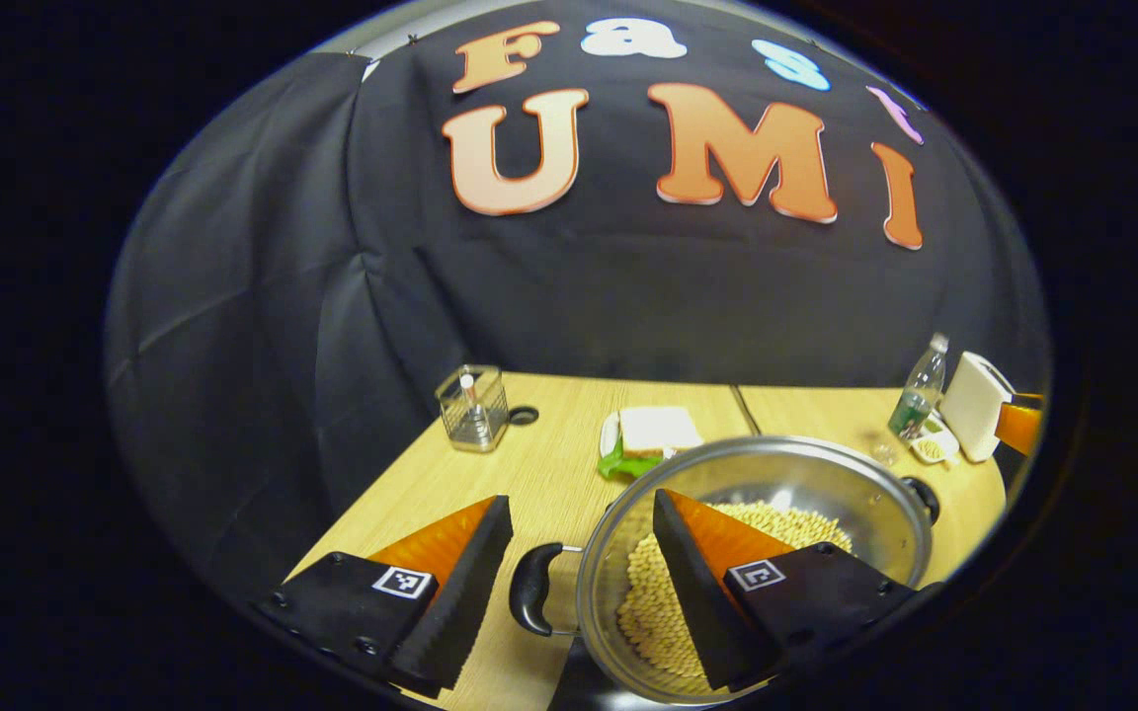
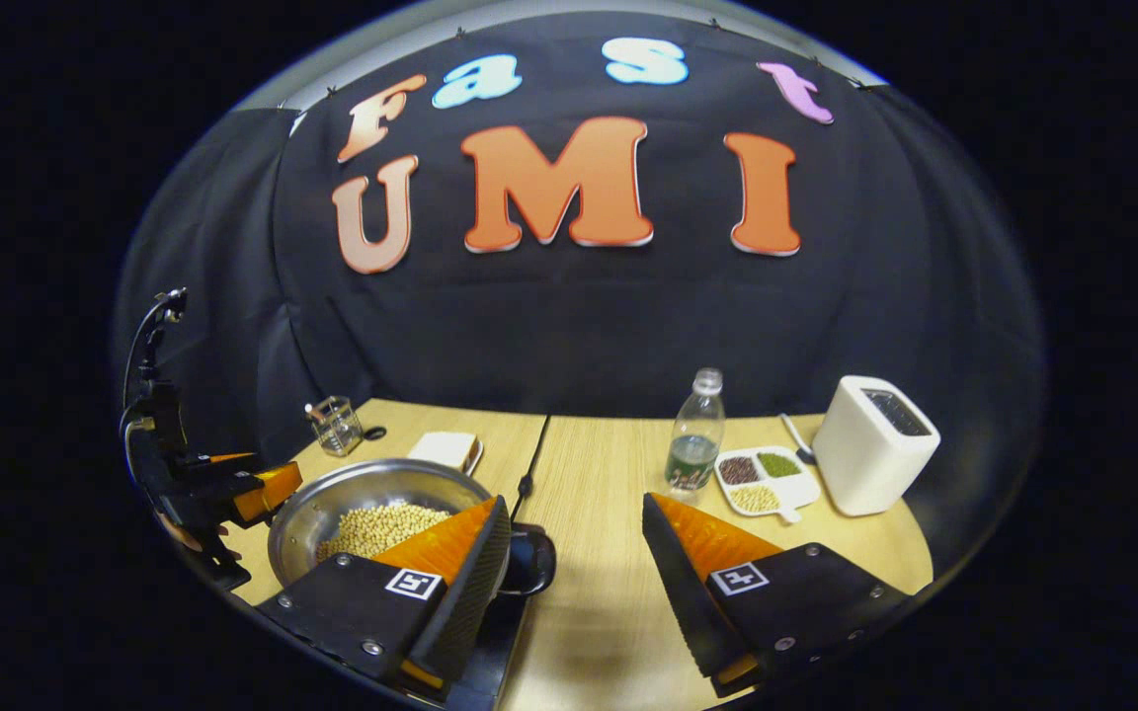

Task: First push the handle of the pot to place it horizontally, then grasp the pot with both hands and set it on the induction cooktop.

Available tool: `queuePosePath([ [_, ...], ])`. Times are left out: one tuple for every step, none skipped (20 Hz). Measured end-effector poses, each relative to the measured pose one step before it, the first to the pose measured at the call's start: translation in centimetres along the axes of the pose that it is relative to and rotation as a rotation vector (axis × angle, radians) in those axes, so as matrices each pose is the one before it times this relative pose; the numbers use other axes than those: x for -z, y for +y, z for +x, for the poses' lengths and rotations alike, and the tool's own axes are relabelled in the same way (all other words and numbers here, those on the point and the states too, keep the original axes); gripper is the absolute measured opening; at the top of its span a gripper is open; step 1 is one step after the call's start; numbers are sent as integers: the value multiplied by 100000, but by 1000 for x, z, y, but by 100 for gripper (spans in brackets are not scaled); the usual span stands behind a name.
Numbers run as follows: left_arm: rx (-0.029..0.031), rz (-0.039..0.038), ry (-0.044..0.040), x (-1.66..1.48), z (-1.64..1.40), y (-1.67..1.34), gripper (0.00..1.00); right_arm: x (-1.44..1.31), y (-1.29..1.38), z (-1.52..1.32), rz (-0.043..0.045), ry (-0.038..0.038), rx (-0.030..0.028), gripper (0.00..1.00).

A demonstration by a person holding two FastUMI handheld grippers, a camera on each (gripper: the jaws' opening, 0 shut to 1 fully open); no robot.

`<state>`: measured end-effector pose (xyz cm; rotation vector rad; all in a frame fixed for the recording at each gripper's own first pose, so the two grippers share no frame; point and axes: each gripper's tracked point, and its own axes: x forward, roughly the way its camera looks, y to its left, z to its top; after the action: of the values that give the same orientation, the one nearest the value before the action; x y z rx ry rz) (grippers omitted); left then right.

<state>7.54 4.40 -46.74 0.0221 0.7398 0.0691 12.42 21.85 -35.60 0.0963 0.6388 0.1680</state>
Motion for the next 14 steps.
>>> queuePosePath([
  [586,-743,-3751,-1620,-959,-474,94,-1709,-1042,-1694,-667,-5160,1584,84],
  [772,-911,-3719,-1649,-1027,-651,94,-1661,-1047,-1595,-248,-4671,873,83],
  [901,-863,-3327,-1629,-1012,-482,94,-1578,-958,-1430,-161,-4335,190,84],
  [963,-416,-3959,-1795,-1171,-524,94,-1353,-1082,-1321,-795,-3726,518,84],
  [907,-78,-4215,-1831,-1174,-421,94,-994,-1499,-1131,-1379,-3157,2096,84],
  [911,279,-3936,-1783,-1048,-524,93,-971,-1545,-1114,-1249,-2509,1654,85],
  [755,154,-3405,-1662,-1323,-754,93,-1321,-1508,-1383,-991,-2979,1601,85],
  [949,90,-2918,-1570,-1100,-725,93,-1055,-1229,-1144,-588,-2355,1348,85],
  [1577,-170,-2798,-1128,-852,-706,93,-1146,-1015,-1007,-343,-2473,1503,90],
  [1828,-419,-2495,-960,-527,-531,93,-1162,-813,-928,-289,-2387,1294,90],
  [3267,-354,-1896,-733,-484,-847,93,-1136,-1169,-780,-658,-2053,1828,85],
  [1616,-496,-2083,-1276,-954,-968,93,-1158,-1001,-810,-522,-2157,1632,86],
  [1327,26,-2593,-1673,-1144,-1017,93,-1289,-634,-963,-140,-2619,815,86],
  [846,-140,-3151,-1795,-1018,-593,93,-1447,-360,-783,128,-3232,-374,87],
])
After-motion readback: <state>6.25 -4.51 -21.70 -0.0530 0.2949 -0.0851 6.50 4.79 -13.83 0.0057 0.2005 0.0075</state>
